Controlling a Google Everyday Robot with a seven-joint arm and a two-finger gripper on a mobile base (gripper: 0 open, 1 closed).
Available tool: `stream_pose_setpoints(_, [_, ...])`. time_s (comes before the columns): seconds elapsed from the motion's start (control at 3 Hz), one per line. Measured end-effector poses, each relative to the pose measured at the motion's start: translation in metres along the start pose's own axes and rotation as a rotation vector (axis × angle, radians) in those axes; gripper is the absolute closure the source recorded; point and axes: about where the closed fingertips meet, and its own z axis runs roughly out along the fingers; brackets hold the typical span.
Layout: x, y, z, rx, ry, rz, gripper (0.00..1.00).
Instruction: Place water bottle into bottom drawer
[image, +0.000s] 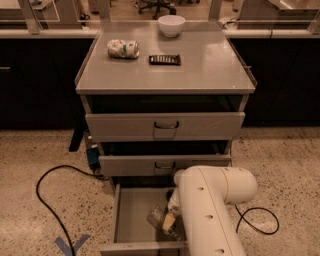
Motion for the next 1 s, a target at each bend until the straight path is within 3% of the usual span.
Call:
stream_pose_setpoints(0.33, [0.0000,0.0000,0.0000,0.000,0.000,0.000,0.13])
stream_pose_setpoints(0.67, [0.0000,0.0001,0.0001,0.000,0.000,0.000,0.00])
stream_pose_setpoints(1.0, [0.0000,0.0001,0.0001,0.000,0.000,0.000,0.00])
